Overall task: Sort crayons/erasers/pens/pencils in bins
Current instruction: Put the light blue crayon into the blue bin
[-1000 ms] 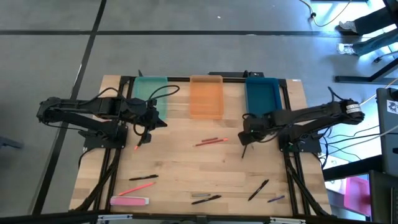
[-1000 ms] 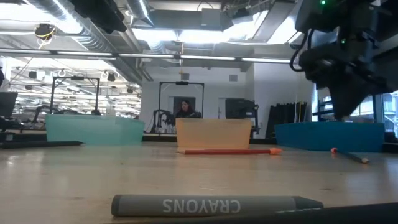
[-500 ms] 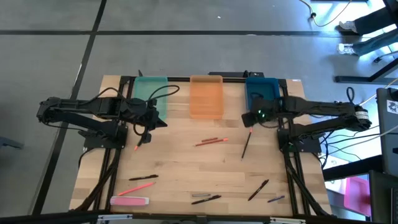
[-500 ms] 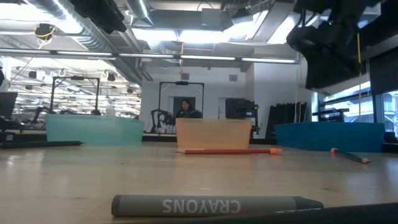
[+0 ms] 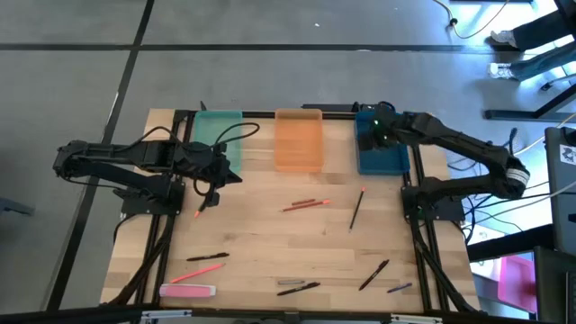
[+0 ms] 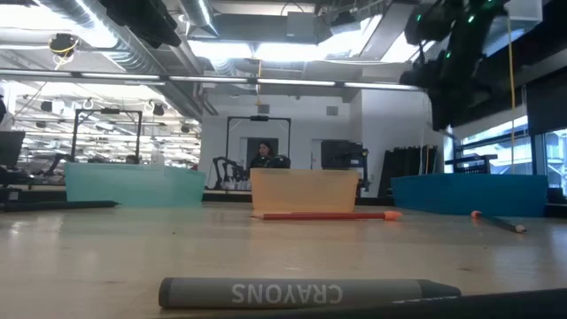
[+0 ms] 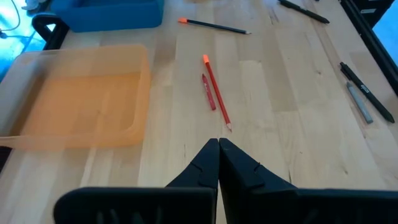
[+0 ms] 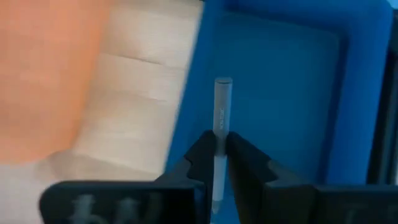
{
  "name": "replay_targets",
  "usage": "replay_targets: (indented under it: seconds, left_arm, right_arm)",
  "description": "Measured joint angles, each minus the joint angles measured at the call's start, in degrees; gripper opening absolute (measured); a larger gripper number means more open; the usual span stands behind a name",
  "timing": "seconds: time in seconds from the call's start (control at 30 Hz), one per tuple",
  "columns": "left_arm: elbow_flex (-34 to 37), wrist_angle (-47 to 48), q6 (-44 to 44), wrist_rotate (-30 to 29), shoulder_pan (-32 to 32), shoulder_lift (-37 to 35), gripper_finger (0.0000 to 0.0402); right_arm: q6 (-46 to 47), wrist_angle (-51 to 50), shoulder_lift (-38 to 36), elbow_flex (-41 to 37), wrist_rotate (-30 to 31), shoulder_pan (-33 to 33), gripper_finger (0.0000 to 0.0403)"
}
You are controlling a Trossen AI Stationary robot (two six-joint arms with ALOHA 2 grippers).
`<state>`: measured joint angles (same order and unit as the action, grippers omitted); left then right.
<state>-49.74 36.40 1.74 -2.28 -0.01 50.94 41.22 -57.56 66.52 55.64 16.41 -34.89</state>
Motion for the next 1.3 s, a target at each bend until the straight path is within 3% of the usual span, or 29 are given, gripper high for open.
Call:
replay_targets:
  seconds: [0.27, 0.73, 1.0, 1.3]
  left_arm:
    - [0.0, 0.0, 0.0, 0.0, 0.0, 0.0, 0.0000]
    - [0.0, 0.0, 0.0, 0.0, 0.0, 0.0, 0.0000]
    - [0.0, 0.0, 0.2, 0.0, 0.0, 0.0, 0.0000]
    - [0.0, 0.0, 0.2, 0.0, 0.0, 0.0, 0.0000]
  right_arm:
    - [-2.7, 2.9, 10.7, 0.0, -1.1, -7.5, 0.0044]
    - [-2.7, 10.8, 26.4, 0.0, -1.5, -10.5, 0.0044]
    - [-2.9, 12.4, 29.4, -0.1, -1.5, -10.5, 0.0044]
    - [-5.7, 13.5, 29.7, -0.1, -5.6, -11.2, 0.0044]
